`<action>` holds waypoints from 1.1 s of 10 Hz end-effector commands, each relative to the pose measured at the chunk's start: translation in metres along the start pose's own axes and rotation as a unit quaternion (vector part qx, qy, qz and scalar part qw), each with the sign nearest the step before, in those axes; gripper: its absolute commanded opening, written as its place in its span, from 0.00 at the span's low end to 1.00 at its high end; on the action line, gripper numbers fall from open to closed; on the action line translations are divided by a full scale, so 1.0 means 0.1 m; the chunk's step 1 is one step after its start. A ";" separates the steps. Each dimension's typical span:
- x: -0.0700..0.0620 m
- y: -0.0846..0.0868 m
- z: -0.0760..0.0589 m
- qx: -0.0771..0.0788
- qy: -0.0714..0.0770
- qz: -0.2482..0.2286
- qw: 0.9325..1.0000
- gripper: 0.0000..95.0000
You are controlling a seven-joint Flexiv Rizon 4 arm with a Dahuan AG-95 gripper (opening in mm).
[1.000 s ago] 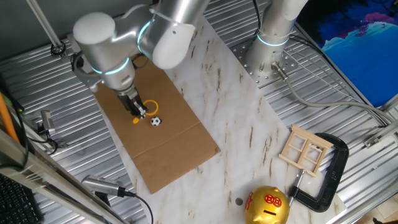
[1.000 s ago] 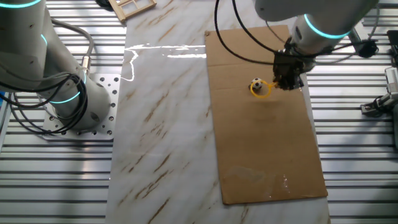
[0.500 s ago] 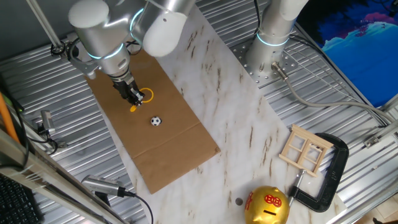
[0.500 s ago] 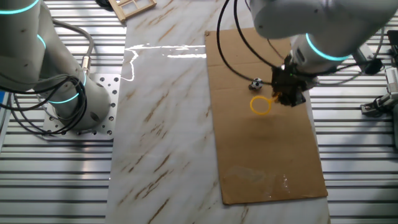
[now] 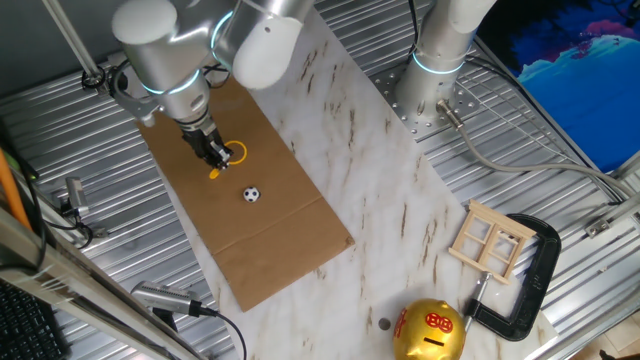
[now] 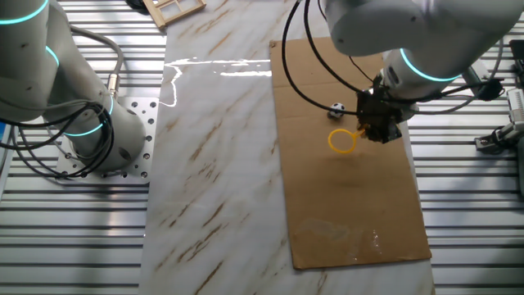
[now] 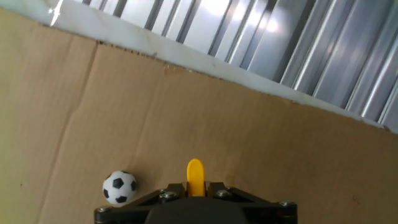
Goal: Remove the bubble ring from the ball
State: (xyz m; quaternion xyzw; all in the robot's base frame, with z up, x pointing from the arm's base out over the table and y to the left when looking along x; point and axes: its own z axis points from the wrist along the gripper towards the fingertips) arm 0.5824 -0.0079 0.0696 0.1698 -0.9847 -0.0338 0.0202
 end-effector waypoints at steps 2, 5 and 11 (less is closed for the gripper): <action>0.05 -0.15 0.01 -0.002 -0.012 0.034 0.999 0.00; 0.18 -0.44 0.01 -0.004 -0.016 0.015 1.000 0.00; 0.13 -0.64 0.25 -0.007 -0.023 0.005 1.000 0.00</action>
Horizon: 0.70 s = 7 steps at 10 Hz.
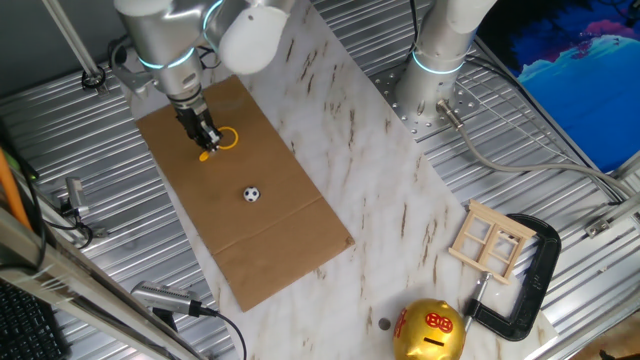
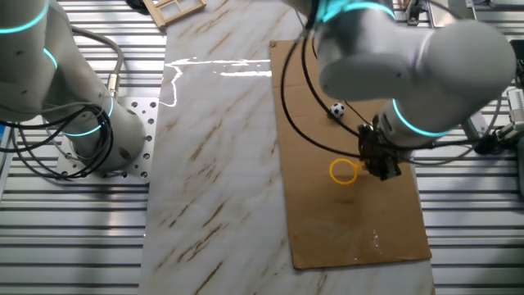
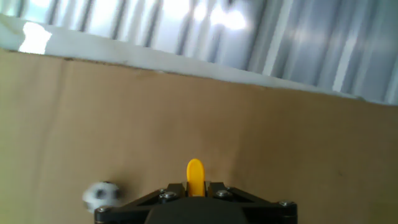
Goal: Remove the bubble ring from the ball
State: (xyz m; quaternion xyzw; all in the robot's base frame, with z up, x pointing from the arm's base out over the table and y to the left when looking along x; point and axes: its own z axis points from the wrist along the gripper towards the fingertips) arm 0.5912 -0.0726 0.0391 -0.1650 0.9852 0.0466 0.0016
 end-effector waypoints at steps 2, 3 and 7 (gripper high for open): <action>-0.04 0.06 0.04 0.002 0.000 0.000 1.000 0.00; -0.06 0.07 0.06 0.004 0.002 -0.002 1.000 0.00; -0.07 0.07 0.11 0.006 0.002 -0.016 1.000 0.00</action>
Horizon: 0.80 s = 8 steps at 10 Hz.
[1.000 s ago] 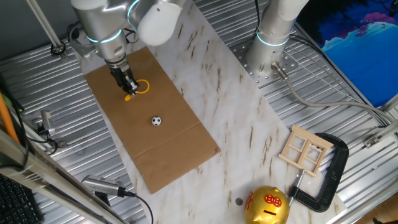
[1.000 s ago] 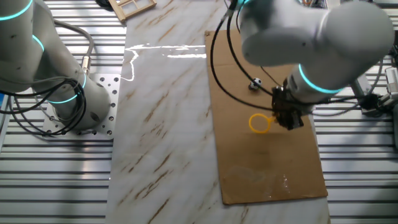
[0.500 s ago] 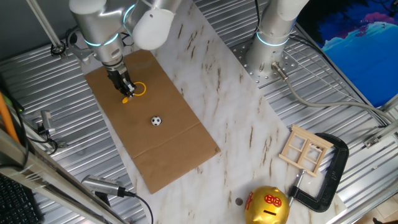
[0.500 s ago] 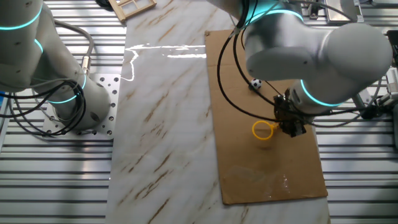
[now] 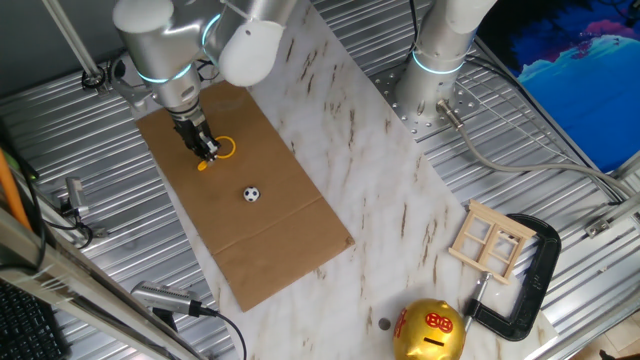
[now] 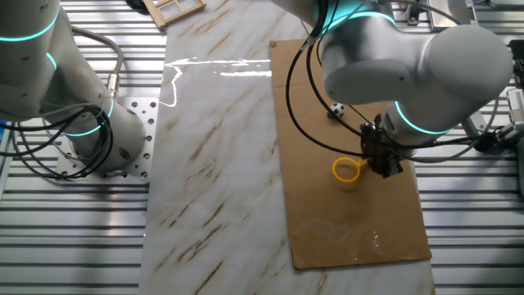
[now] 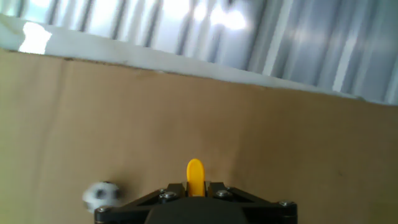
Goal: Remove the bubble ring from the ball
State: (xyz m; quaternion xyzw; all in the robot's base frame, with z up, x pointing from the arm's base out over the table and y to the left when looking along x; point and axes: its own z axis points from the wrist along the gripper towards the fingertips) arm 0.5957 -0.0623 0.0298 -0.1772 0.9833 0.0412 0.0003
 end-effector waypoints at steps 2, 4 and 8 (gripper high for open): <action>0.00 0.00 0.01 0.001 0.000 -0.014 1.000 0.20; 0.00 0.00 0.01 0.001 0.000 -0.016 1.000 0.20; 0.03 0.16 -0.15 0.001 0.012 -0.017 1.000 0.00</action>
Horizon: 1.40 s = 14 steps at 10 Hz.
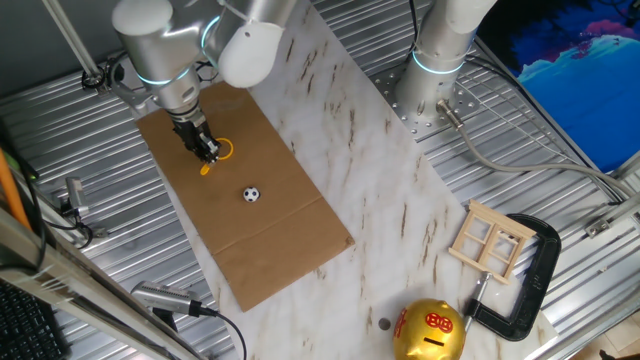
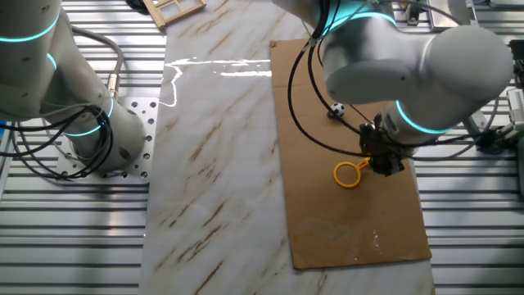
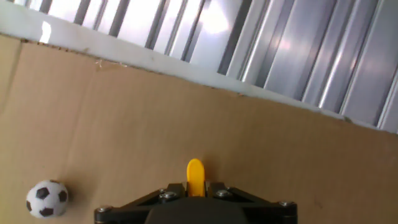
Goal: Remove the bubble ring from the ball
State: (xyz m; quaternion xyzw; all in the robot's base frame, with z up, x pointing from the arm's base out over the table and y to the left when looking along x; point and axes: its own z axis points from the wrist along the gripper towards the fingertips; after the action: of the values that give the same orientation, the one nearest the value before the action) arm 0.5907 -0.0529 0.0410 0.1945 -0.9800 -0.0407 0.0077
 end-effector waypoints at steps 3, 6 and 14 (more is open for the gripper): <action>0.14 0.29 -0.24 -0.002 0.015 -0.011 1.000 0.00; 0.14 0.29 -0.24 0.000 0.023 0.000 1.000 0.00; 0.05 -0.19 -0.25 -0.005 0.028 -0.090 0.996 0.00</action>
State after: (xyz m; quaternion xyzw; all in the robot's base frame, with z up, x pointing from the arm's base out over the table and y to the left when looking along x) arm 0.5947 -0.0729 0.0641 0.2776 -0.9593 -0.0414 0.0325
